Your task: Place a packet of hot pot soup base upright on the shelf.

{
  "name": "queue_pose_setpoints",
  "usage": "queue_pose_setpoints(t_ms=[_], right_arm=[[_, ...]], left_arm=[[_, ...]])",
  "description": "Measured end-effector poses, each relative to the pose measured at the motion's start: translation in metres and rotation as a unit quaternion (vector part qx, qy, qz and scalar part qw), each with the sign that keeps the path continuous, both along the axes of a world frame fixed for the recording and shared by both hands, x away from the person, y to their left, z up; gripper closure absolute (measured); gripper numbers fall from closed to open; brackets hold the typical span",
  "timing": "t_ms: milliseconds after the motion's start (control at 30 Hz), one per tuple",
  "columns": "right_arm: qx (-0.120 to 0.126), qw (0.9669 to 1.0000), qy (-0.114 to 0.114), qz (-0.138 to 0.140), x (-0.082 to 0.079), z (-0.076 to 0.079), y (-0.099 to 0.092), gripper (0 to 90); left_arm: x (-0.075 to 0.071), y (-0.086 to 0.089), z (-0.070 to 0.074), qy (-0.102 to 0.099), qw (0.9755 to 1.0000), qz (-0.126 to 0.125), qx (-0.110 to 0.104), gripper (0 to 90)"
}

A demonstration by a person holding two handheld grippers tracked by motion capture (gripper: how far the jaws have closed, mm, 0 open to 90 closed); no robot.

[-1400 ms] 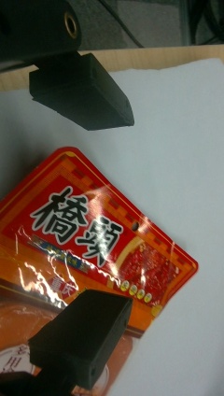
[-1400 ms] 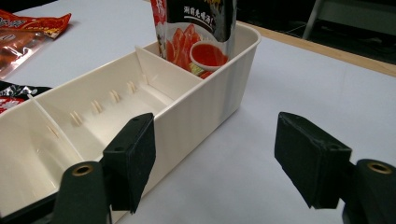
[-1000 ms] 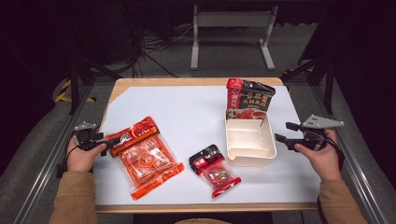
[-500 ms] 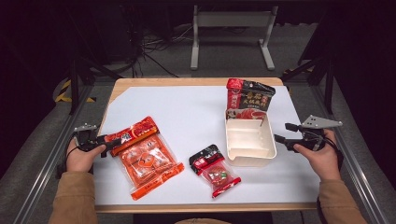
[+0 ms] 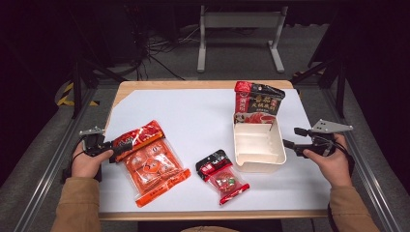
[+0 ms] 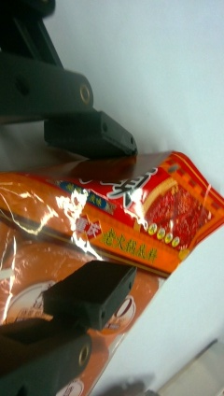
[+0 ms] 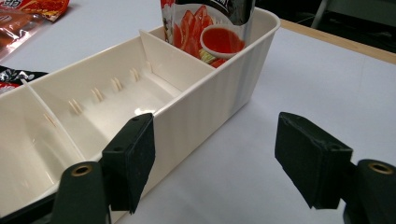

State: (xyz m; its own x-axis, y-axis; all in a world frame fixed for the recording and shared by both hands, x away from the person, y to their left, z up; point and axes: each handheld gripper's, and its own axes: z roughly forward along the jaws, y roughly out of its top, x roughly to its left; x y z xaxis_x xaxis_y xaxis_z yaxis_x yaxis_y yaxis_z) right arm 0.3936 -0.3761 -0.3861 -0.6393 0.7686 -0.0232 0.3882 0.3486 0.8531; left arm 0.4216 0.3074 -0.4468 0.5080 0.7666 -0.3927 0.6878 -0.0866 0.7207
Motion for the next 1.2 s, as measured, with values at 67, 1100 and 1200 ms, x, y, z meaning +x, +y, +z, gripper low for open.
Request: queue_pose_setpoints(t_ms=[67,1100,1200], right_arm=[[-0.001,1.0000,0.000,0.001,0.000,0.000,0.001,29.7],[0.024,0.9996,0.012,0.004,-0.007,0.009,-0.001,47.9],[0.027,0.9995,0.012,0.003,-0.008,0.012,-0.001,50.5]], left_arm=[[0.000,-0.001,0.000,0.000,1.0000,-0.005,0.001,44.7],[-0.007,-0.001,0.019,0.024,0.9994,0.023,0.003,89.6],[-0.009,-0.002,0.026,0.011,0.9997,0.023,0.005,89.7]])
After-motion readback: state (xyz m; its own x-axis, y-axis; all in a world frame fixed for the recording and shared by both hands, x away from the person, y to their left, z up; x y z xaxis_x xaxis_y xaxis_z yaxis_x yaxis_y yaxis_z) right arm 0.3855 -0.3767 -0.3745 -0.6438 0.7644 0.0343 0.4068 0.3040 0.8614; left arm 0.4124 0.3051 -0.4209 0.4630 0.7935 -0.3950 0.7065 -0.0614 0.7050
